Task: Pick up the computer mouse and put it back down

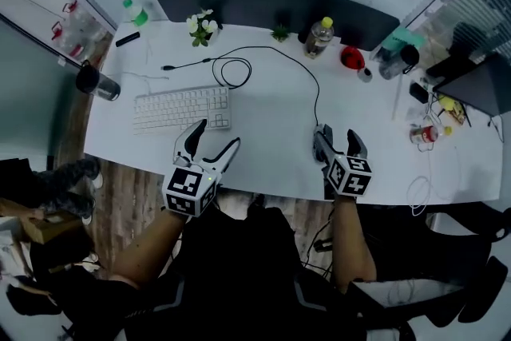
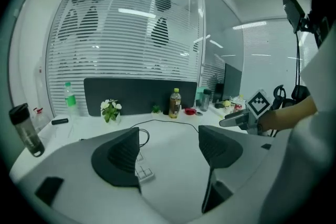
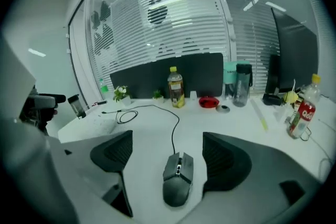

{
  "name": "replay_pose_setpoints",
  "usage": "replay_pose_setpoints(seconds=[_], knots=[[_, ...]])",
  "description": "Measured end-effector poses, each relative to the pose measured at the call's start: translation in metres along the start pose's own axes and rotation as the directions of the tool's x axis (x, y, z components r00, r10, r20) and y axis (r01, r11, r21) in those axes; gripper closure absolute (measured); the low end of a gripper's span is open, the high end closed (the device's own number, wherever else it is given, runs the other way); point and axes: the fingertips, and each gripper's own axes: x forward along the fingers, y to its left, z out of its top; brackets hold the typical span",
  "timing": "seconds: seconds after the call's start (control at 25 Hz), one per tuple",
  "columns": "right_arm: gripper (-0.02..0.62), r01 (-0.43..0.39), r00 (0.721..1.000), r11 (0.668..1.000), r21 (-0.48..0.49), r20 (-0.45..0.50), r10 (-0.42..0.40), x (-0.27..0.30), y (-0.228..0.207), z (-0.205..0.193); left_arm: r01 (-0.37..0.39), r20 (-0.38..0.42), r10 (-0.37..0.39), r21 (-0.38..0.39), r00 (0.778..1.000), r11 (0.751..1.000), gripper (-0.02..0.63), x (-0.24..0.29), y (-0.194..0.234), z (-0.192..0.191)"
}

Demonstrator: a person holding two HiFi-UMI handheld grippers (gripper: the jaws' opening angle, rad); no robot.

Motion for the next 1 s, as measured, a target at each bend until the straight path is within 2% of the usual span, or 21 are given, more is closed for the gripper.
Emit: replay_pose_setpoints(seconds=[0.12,0.28,0.48,0.56,0.72,1.0], knots=[[0.184,0.007,0.998,1.000,-0.011,-0.070,-0.008,0.024,-0.008,-0.028,-0.009,-0.026,0.009,-0.009,1.000,1.000,0.244,0.008,0.000,-0.019],[0.187,0.007,0.988,1.000,-0.031,-0.151,-0.012,0.047,-0.010,-0.062,-0.028,-0.066,0.023,-0.074,0.998,0.997,0.244,0.019,0.005,-0.044],[0.189,0.043,0.977,0.999,-0.030,-0.209,-0.048,0.063,-0.019,-0.092,-0.054,-0.110,0.049,-0.046,0.993,0.997,0.244,0.032,0.010,-0.072],[0.198,0.050,0.972,0.998,-0.031,-0.229,-0.056,0.066,-0.021,-0.102,-0.061,-0.135,0.052,-0.058,0.990,0.996,0.244,0.032,0.011,-0.084],[0.252,0.071,0.966,0.994,-0.080,-0.242,-0.089,0.069,-0.025,-0.109,-0.081,-0.166,0.064,-0.097,0.984,0.992,0.244,0.026,0.015,-0.101],[0.284,0.081,0.970,0.993,-0.089,-0.221,-0.099,0.068,-0.022,-0.109,-0.089,-0.192,0.068,-0.105,0.979,0.990,0.244,0.018,0.014,-0.112]])
